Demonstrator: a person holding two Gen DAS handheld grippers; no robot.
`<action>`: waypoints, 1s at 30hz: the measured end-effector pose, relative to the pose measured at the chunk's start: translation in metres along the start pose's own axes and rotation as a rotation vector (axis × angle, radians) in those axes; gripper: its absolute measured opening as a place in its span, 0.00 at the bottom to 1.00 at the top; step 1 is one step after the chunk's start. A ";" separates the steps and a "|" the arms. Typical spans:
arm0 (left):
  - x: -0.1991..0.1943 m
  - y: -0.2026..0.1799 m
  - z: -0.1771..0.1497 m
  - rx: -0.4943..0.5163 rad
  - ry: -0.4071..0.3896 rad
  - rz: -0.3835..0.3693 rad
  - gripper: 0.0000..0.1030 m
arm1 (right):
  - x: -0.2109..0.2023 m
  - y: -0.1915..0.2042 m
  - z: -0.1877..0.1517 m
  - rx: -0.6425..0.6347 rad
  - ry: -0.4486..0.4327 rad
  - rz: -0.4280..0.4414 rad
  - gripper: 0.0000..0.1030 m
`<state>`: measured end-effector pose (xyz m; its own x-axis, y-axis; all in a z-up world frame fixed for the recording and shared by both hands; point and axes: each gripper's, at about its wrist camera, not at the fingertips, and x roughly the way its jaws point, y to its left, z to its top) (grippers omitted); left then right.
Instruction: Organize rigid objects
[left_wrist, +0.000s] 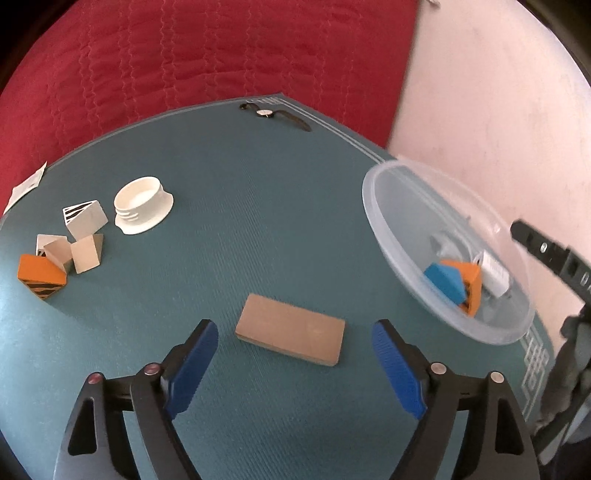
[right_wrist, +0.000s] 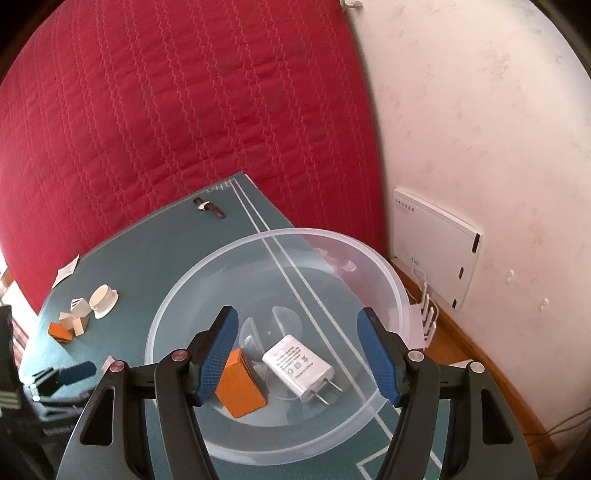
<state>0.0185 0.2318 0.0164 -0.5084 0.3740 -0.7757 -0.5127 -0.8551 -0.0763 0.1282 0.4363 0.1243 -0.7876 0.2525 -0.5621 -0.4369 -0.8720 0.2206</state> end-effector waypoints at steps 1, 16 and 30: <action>0.000 -0.001 -0.002 0.008 0.001 0.006 0.86 | 0.000 0.000 0.000 0.000 0.000 0.000 0.66; 0.000 -0.002 -0.006 0.066 -0.013 0.040 0.64 | 0.000 -0.001 0.001 0.002 0.003 0.000 0.66; -0.027 -0.049 0.036 0.144 -0.146 -0.018 0.64 | 0.004 -0.004 0.000 0.012 -0.004 -0.002 0.66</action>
<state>0.0320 0.2763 0.0636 -0.5873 0.4459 -0.6755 -0.6112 -0.7914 0.0089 0.1269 0.4412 0.1209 -0.7885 0.2555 -0.5594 -0.4432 -0.8667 0.2289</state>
